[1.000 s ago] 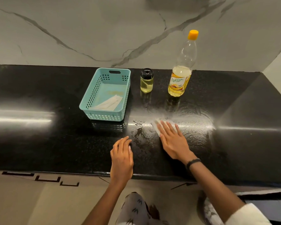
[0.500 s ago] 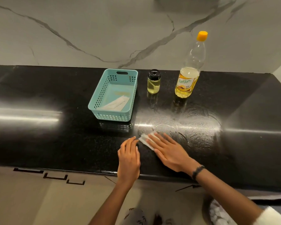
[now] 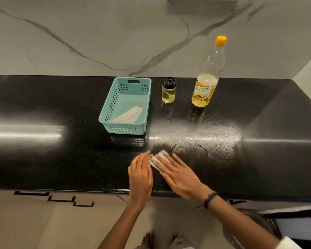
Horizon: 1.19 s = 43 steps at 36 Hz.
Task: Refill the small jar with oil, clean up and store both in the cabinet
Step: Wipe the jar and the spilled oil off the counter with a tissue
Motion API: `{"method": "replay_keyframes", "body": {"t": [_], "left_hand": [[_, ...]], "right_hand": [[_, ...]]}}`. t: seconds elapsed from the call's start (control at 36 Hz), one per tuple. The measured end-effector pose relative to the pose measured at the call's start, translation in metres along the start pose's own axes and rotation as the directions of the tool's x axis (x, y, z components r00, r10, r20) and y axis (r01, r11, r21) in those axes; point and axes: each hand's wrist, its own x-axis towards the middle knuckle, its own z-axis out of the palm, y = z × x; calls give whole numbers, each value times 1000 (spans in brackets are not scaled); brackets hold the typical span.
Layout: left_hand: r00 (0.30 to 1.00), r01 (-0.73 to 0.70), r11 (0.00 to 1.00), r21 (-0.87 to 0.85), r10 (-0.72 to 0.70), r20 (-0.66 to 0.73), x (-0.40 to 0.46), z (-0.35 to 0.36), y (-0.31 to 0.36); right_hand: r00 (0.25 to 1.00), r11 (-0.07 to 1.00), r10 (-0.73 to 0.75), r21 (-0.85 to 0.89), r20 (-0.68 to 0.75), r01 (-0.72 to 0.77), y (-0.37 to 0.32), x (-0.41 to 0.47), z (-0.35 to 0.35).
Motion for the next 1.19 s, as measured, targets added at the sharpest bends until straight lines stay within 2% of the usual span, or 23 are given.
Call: {"method": "replay_keyframes", "body": {"t": [0.11, 0.25, 0.33, 0.44, 0.53, 0.61, 0.72, 0.81, 0.89, 1.06, 1.19], "left_hand": [[1000, -18, 999, 32, 19, -21, -1, -12, -17], [1000, 15, 996, 85, -15, -1, -4, -16, -34], [1000, -9, 994, 113, 6, 24, -5, -16, -38], [999, -28, 991, 127, 24, 34, -5, -15, -38], [998, -54, 986, 155, 47, 50, -5, -13, -39], [997, -61, 985, 162, 52, 59, -6, -13, -41], [996, -69, 975, 210, 54, 76, -6, -12, -42], [995, -75, 968, 238, 56, 84, -6, -11, -42], [993, -86, 961, 262, 63, 96, -6, -11, -42], [992, -79, 969, 233, 55, 109, -7, -11, -43], [991, -87, 973, 215, 63, 117, -8, -13, -43]], "right_hand": [[1000, 999, 9, -47, 12, -8, 20, -41, -6], [963, 962, 271, -28, 8, -271, 47, -27, -19], [936, 936, 352, 22, 18, -352, 30, 3, -15], [967, 965, 254, 70, -22, -252, -14, 18, -6], [990, 989, 134, 61, -36, -132, -37, -6, 1], [997, 997, 75, 25, -14, -74, -33, -47, 5], [981, 978, 196, -75, -13, -196, 3, -80, -2], [945, 943, 327, -51, -16, -328, 9, -66, -7], [926, 926, 376, -2, -23, -377, -7, -35, -2], [963, 963, 264, 69, -52, -260, -60, -9, 8], [981, 981, 190, -28, -39, -191, -60, -52, 16]]}}
